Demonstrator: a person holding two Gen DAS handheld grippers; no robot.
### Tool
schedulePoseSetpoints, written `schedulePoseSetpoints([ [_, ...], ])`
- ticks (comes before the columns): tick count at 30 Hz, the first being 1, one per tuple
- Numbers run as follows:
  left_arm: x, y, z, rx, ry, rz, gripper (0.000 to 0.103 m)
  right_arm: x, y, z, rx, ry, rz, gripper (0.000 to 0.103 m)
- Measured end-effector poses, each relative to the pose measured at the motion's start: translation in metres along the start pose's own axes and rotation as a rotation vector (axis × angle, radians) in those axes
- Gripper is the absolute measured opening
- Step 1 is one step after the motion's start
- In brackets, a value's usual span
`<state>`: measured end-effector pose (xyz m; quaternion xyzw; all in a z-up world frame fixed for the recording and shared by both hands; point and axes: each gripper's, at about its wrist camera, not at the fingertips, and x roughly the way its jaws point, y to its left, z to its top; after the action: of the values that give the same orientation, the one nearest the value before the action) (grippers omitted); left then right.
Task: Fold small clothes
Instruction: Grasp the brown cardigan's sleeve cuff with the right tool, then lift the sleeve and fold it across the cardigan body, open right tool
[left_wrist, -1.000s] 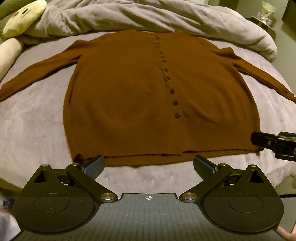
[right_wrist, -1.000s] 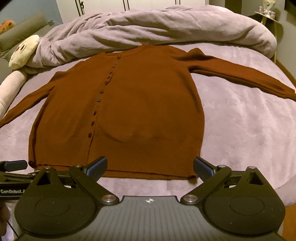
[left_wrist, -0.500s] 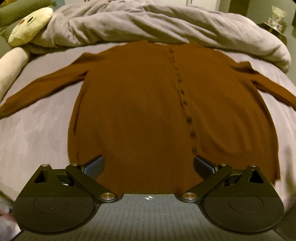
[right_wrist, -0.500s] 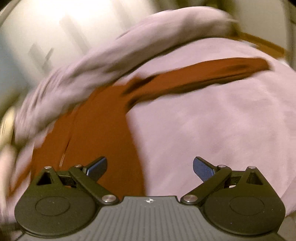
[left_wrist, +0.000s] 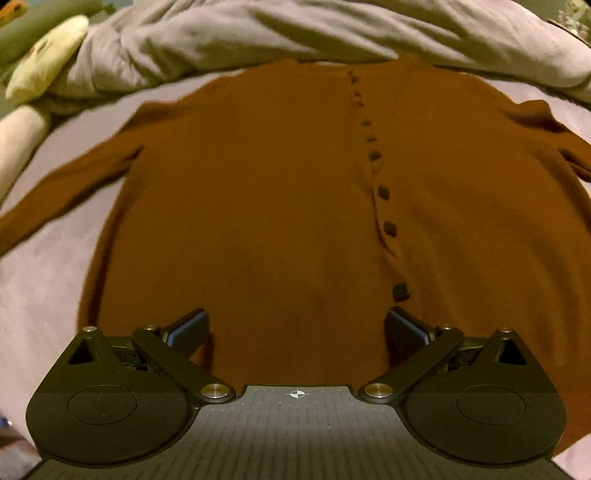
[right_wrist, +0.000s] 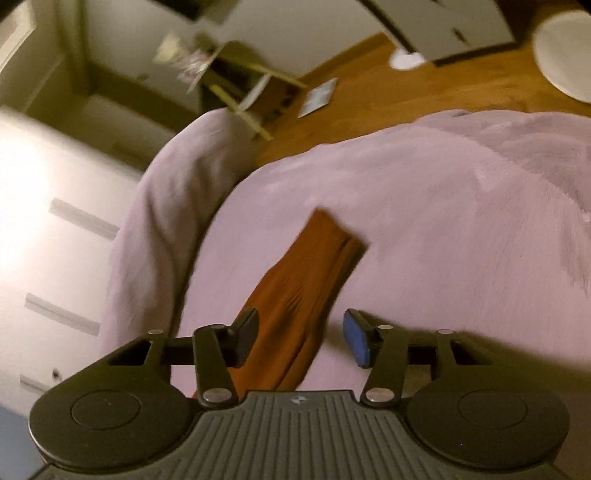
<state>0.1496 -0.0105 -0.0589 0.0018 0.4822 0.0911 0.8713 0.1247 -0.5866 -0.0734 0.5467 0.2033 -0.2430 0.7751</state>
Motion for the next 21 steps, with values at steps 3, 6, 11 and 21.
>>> schedulePoseSetpoints([
  [3,0.003,0.003,0.0,-0.008,-0.013,-0.002,0.103,0.013,-0.006,-0.001,0.024,-0.02,-0.013,0.031],
  [6,0.005,0.006,-0.003,-0.007,-0.013,-0.016,0.103,0.02,-0.004,0.005,0.015,-0.032,-0.02,0.012],
  [11,0.015,0.023,-0.004,-0.125,0.011,-0.093,0.103,0.021,0.007,0.012,-0.054,-0.052,-0.038,0.006],
  [21,0.015,0.027,0.0,-0.117,0.051,-0.114,0.103,-0.005,0.075,-0.018,-0.388,-0.094,-0.019,0.006],
])
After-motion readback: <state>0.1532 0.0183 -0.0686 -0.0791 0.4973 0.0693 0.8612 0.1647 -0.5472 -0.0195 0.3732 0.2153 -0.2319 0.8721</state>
